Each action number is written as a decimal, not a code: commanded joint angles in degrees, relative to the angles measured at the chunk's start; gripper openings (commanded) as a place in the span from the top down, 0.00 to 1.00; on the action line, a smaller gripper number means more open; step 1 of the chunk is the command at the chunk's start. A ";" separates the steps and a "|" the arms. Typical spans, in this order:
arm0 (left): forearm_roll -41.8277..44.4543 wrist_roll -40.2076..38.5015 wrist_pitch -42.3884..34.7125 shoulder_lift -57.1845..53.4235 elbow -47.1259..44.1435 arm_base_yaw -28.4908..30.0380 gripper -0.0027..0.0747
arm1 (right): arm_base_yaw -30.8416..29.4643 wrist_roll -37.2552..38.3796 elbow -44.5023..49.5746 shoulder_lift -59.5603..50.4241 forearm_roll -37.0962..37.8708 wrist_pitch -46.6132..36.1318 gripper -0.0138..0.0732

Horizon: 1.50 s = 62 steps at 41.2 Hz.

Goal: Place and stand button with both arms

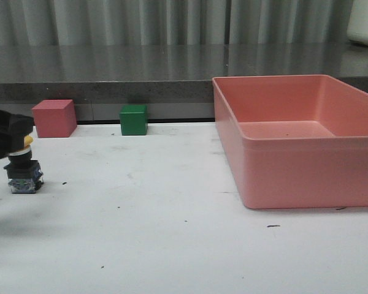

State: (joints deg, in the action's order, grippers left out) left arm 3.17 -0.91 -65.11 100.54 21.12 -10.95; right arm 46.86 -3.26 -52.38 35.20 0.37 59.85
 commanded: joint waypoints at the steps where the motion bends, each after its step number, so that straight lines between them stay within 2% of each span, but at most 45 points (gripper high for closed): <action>1: -0.60 -0.03 -1.66 -6.79 0.31 0.11 0.33 | -0.29 -0.36 -1.48 0.10 0.06 -3.31 0.30; 5: -0.60 -0.03 7.50 -12.73 0.31 0.11 0.33 | -0.29 -0.36 -1.48 0.10 0.06 -3.31 0.30; 9: -0.60 -0.03 20.34 -19.79 1.00 0.11 0.33 | -0.29 -0.36 -1.48 0.10 0.06 -3.31 0.30; 19: -0.70 -0.03 64.07 -39.19 9.10 -4.75 0.33 | -0.29 -0.36 -1.48 0.10 0.06 -3.31 0.30; 24: -1.01 -0.03 82.13 -47.00 15.49 -8.32 0.33 | -0.29 -0.36 -1.48 0.10 0.06 -3.31 0.30; 32: -1.10 -0.03 101.11 -56.77 24.43 -11.07 0.33 | -0.29 -0.36 -1.48 0.10 0.06 -3.31 0.30; 37: -1.47 -0.03 108.47 -62.12 28.12 -11.20 0.33 | -0.29 -0.36 -1.48 0.10 0.06 -3.31 0.30; 46: -2.86 -0.03 114.56 -69.40 29.38 -11.20 0.33 | -0.29 -0.36 -1.48 0.10 0.06 -3.31 0.30; 62: -3.92 -0.03 116.48 -72.22 29.38 -11.20 0.33 | -0.29 -0.36 -1.48 0.10 0.06 -3.31 0.30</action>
State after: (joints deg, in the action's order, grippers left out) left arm 0.00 -0.91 55.06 27.99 48.55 -21.73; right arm 46.86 -3.26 -52.38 35.20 0.37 59.85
